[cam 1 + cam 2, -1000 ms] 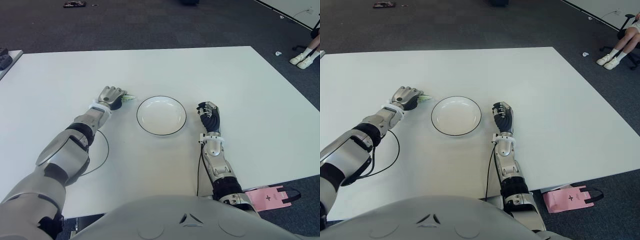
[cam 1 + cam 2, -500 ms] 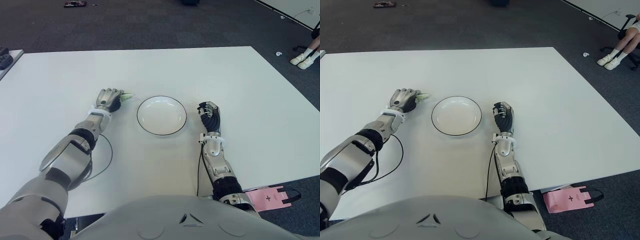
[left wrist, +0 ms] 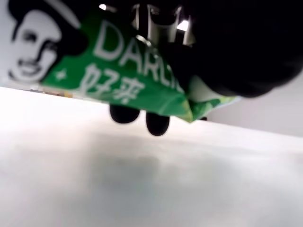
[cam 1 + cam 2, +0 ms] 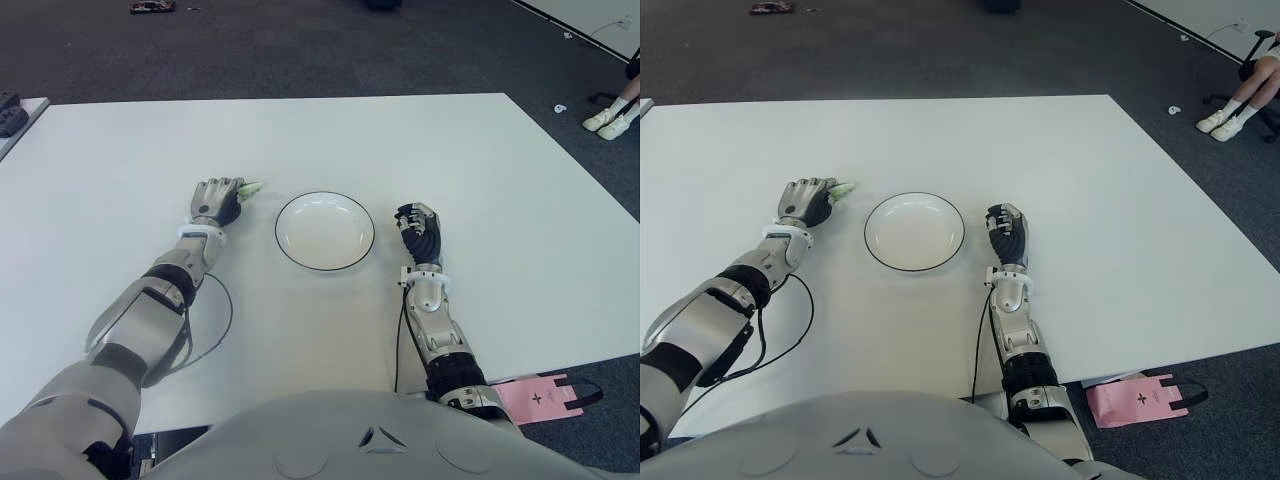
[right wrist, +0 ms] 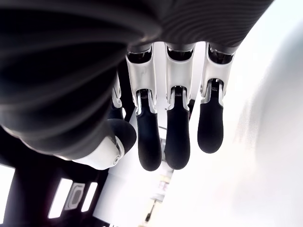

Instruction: Put the toothpaste on the table into the plate.

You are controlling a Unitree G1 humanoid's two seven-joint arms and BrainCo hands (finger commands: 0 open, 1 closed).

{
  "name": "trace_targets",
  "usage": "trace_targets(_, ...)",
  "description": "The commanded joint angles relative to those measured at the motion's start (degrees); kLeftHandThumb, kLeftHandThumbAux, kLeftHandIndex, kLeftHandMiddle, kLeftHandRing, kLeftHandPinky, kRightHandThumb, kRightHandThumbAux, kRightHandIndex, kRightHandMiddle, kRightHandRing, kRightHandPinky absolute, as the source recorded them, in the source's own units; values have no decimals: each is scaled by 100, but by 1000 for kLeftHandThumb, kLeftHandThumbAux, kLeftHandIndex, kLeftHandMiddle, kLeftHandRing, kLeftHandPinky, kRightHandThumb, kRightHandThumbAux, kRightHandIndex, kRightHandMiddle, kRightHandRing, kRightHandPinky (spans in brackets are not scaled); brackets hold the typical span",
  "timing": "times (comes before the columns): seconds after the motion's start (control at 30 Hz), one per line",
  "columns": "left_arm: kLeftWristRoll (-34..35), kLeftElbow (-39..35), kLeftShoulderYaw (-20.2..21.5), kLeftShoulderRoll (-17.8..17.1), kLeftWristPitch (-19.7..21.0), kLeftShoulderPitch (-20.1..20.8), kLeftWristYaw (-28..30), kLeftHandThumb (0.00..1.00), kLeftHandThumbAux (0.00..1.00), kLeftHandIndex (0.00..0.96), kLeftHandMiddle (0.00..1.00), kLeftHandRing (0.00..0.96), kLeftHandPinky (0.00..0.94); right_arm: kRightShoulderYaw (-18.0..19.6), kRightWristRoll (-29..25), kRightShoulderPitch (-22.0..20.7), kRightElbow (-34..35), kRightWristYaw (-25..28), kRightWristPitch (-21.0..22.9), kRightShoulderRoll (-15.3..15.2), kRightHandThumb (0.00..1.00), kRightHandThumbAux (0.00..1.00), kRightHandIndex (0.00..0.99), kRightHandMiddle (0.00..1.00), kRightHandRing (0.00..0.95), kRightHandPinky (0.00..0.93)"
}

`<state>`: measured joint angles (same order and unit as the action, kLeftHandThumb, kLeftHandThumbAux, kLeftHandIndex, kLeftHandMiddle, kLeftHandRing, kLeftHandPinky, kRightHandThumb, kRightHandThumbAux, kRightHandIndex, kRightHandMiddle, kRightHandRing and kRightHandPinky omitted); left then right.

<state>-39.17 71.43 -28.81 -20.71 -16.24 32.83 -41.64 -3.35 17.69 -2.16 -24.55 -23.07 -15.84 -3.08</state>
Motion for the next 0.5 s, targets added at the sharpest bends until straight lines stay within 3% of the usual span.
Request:
trace_targets(0.03, 7, -269, 97, 54, -15, 141, -315, 851, 671, 393, 533, 855, 794, 5, -38, 405, -617, 1, 173, 35, 706, 731, 423, 504, 516, 531)
trace_targets(0.5, -267, -1597, 165, -73, 74, 24, -787, 851, 669, 396, 539, 874, 859, 8, -122, 352, -648, 90, 193, 76, 706, 732, 422, 506, 513, 516)
